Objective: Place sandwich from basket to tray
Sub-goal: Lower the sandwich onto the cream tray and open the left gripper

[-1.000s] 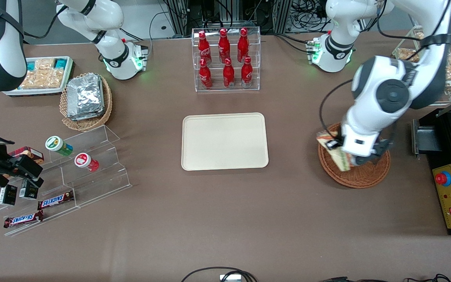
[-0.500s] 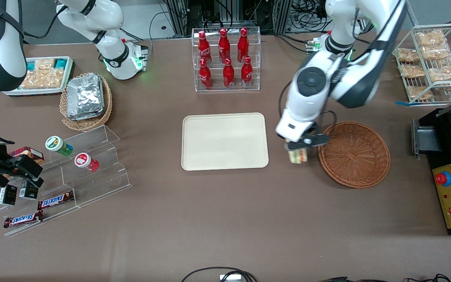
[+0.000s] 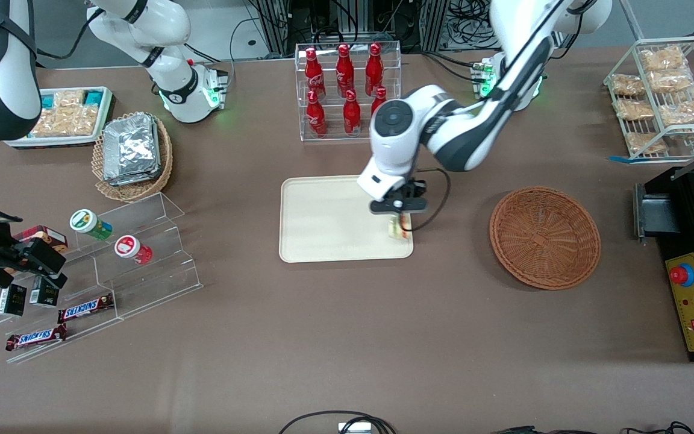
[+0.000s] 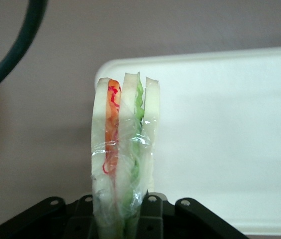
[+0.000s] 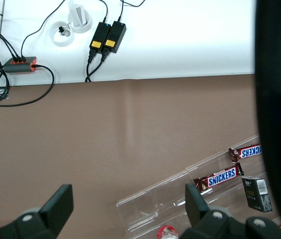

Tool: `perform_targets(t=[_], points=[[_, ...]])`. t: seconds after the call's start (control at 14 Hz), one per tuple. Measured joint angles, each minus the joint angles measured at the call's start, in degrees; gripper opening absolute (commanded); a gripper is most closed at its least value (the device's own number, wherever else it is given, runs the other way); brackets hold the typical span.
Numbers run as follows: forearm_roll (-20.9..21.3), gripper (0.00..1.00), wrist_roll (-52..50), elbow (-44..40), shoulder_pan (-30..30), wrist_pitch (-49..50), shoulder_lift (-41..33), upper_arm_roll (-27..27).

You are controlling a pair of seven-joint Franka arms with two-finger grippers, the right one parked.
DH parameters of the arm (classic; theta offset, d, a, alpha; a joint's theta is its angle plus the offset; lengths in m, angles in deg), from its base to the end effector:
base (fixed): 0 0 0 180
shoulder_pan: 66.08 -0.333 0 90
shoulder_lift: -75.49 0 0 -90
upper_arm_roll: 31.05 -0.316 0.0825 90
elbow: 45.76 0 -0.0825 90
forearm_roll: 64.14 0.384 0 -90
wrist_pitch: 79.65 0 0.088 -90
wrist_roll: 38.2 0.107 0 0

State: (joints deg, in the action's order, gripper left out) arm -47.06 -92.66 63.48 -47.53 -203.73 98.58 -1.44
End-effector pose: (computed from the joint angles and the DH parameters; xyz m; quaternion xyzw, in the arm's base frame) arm 0.4299 -0.4387 0.3042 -0.9988 0.0209 0.0076 0.0438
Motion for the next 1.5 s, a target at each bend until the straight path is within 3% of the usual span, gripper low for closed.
perform_targets(t=[0.29, 1.07, 1.29, 1.43, 1.5], points=[[0.04, 0.00, -0.04, 0.05, 2.73, -0.67, 3.76, 0.00], [0.12, 0.04, 0.39, 0.62, 2.87, -0.84, 9.00, 0.73], [0.13, 0.24, 0.39, 0.61, 2.87, -0.85, 9.12, 0.73], [0.13, 0.51, 0.37, 0.54, 2.87, -0.87, 9.38, 0.72], [0.13, 0.80, 0.35, 0.43, 2.87, -0.88, 9.55, 0.72]])
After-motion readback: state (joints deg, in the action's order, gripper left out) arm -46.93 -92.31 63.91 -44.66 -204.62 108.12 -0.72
